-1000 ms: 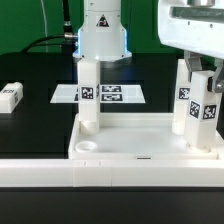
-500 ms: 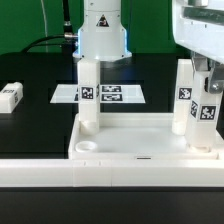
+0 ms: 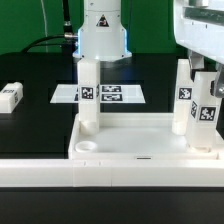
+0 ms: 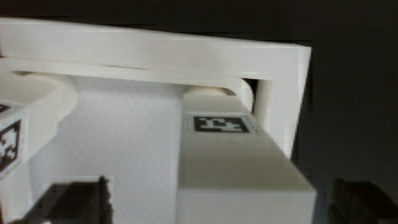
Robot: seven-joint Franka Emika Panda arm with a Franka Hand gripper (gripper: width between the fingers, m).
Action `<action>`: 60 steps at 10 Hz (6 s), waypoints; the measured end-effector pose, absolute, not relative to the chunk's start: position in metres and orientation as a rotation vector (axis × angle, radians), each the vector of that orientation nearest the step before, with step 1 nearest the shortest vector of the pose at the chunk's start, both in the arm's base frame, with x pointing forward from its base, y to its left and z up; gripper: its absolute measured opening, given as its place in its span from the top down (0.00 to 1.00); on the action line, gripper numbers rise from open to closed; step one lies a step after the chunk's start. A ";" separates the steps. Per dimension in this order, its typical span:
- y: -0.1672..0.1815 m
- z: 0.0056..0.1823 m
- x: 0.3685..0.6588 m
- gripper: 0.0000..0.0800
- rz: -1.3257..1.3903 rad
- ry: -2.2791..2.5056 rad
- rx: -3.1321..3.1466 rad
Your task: Assemble desk
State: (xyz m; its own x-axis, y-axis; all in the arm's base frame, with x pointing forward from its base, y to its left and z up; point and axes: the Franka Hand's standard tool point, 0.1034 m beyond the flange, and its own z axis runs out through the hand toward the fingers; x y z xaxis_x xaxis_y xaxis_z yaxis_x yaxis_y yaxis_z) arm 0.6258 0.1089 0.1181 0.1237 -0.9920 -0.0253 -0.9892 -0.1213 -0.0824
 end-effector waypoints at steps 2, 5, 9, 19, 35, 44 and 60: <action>0.109 0.118 0.626 0.19 -0.065 1.823 -2.466; 0.108 0.118 0.626 0.19 -0.078 1.545 -2.655; 0.108 0.117 0.625 0.19 -0.094 1.129 -2.883; 0.102 0.116 0.625 0.19 -0.125 0.092 -3.162; 0.106 0.113 0.624 0.64 -0.093 1.571 -2.634; 0.109 0.112 0.625 0.64 -0.060 2.088 -2.220; 0.104 0.110 0.622 0.19 -0.107 0.268 -3.172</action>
Offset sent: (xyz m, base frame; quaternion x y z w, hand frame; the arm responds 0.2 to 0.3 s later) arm 0.0000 0.0000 0.0000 0.0000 0.0000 -0.1938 0.9810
